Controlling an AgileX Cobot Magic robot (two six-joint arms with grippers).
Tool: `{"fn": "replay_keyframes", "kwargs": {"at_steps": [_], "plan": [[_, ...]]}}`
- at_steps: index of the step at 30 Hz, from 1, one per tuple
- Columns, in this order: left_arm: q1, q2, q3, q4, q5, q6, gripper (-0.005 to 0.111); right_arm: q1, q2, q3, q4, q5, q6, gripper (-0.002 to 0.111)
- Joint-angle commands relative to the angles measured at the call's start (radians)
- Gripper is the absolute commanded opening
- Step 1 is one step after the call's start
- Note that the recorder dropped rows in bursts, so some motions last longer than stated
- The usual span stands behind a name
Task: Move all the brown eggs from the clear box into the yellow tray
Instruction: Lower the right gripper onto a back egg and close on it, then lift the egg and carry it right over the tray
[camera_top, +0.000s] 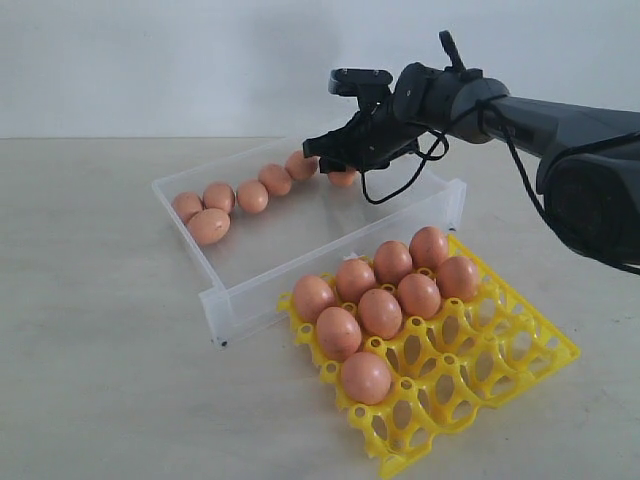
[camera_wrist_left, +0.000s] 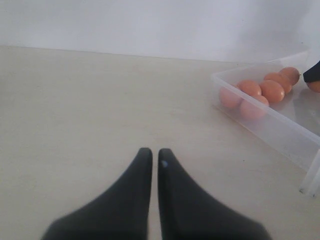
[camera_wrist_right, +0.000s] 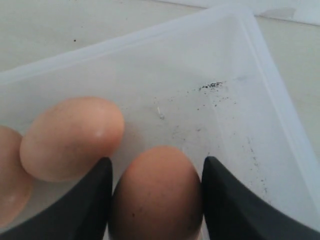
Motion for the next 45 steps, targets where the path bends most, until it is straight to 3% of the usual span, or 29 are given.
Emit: {"fn": "replay_keyframes", "kwargs": {"at_steps": [1, 9, 13, 18, 25, 27, 33, 38, 45], "plan": [[0.003, -0.003, 0.003, -0.003, -0.004, -0.001, 0.004, 0.0, 0.039, 0.026, 0.016, 0.151, 0.041, 0.0], [0.003, -0.003, 0.003, -0.003, -0.004, -0.001, 0.004, 0.0, -0.041, 0.03, -0.001, 0.142, 0.041, 0.0], [0.003, -0.003, 0.003, -0.003, -0.004, -0.001, 0.004, 0.001, -0.135, 0.126, 0.001, 0.037, 0.061, 0.0], [0.003, -0.003, 0.003, -0.003, -0.004, -0.001, 0.004, 0.004, -0.304, 0.487, 0.016, -0.287, 0.045, 0.0], [0.003, -0.003, 0.003, -0.003, -0.004, -0.001, 0.004, 0.032, -0.521, 0.969, -0.003, -0.887, -0.061, 0.0], [0.003, -0.003, 0.003, -0.003, -0.004, -0.001, 0.004, 0.04, -0.559, 1.079, -0.075, -1.033, -0.009, 0.0], [0.003, -0.003, 0.003, -0.003, -0.004, -0.001, 0.004, 0.04, -0.664, 1.348, -0.581, -1.432, 0.441, 0.0], [0.003, -0.003, 0.003, -0.003, -0.004, -0.001, 0.004, 0.04, -0.671, 1.471, -0.604, -1.671, 0.65, 0.0], [0.003, -0.003, 0.003, -0.003, -0.004, -0.001, 0.004, 0.039, -0.671, 1.552, -0.738, -1.806, 0.745, 0.0]]}}
